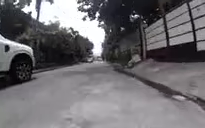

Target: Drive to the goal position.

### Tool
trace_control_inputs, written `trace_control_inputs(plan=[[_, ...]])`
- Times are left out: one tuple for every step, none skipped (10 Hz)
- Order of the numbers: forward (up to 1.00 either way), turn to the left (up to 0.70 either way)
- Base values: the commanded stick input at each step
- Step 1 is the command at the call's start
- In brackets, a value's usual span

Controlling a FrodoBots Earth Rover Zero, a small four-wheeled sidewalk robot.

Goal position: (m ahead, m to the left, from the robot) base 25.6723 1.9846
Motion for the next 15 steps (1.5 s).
trace_control_inputs(plan=[[1.00, 0.00], [1.00, 0.00], [1.00, 0.00], [1.00, 0.00], [1.00, 0.00], [1.00, 0.00], [1.00, 0.00], [1.00, 0.00], [1.00, 0.00], [1.00, 0.00], [1.00, 0.00], [1.00, 0.00], [1.00, 0.00], [1.00, 0.00], [1.00, 0.00]])
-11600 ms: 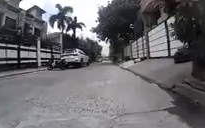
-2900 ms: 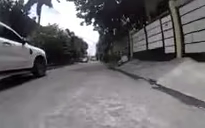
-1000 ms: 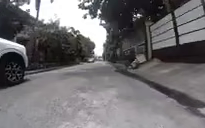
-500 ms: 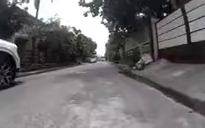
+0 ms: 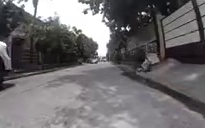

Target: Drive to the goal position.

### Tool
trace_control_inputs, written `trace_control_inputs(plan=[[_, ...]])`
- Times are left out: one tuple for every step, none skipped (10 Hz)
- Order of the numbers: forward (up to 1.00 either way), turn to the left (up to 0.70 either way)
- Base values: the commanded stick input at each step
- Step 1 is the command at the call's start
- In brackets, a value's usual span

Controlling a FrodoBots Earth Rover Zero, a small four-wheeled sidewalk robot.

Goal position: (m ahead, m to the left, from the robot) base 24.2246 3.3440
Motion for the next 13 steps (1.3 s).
trace_control_inputs(plan=[[1.00, 0.00], [1.00, 0.00], [1.00, 0.00], [1.00, 0.00], [1.00, 0.00], [1.00, 0.00], [1.00, -0.02], [1.00, -0.14], [1.00, -0.33], [1.00, 0.00], [1.00, 0.00], [1.00, 0.00], [1.00, -0.04]])
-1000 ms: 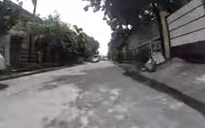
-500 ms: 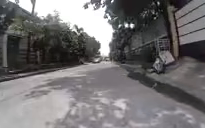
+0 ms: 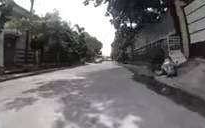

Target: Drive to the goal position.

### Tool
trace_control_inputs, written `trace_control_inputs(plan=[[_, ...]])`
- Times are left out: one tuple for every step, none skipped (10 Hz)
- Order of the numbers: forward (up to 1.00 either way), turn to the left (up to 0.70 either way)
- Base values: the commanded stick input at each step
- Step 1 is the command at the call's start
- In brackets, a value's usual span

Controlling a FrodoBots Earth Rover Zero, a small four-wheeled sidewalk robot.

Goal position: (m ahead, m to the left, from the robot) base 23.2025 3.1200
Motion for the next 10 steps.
trace_control_inputs(plan=[[1.00, -0.24], [1.00, -0.06], [1.00, 0.00], [1.00, 0.00], [1.00, 0.00], [1.00, 0.00], [1.00, 0.00], [1.00, -0.01], [1.00, -0.07], [1.00, -0.20]])
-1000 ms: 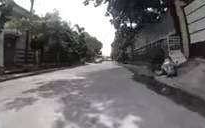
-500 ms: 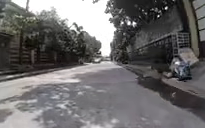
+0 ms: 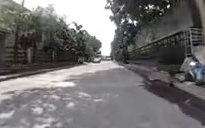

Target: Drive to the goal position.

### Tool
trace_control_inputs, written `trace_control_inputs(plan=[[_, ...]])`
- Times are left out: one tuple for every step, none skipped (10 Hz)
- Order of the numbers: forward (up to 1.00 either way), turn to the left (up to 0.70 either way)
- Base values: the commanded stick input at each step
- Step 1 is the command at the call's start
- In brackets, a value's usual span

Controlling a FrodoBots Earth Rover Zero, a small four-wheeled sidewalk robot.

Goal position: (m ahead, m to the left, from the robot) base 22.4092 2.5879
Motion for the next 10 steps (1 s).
trace_control_inputs(plan=[[1.00, -0.27], [1.00, -0.16], [1.00, 0.00], [1.00, 0.00], [1.00, 0.00], [1.00, 0.00], [1.00, 0.00], [1.00, -0.02], [1.00, -0.02], [1.00, -0.03]])
